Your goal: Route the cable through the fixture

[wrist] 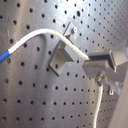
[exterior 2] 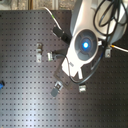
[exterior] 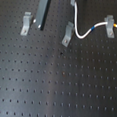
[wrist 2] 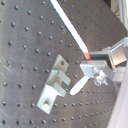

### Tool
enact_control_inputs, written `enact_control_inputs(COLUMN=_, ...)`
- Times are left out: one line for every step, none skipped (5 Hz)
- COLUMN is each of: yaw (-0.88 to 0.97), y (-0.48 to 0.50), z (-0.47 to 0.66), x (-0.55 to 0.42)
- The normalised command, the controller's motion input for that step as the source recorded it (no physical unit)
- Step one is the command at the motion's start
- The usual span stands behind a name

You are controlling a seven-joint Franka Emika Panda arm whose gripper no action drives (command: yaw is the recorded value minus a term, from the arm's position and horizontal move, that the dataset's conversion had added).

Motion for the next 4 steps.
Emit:
enact_control_inputs(yaw=0.05, y=0.476, z=0.09, x=-0.238)
enact_control_inputs(yaw=0.17, y=0.389, z=0.29, x=0.062)
enact_control_inputs(yaw=0.01, y=0.058, z=0.21, x=0.045)
enact_control_inputs(yaw=0.00, y=0.035, z=0.41, x=0.028)
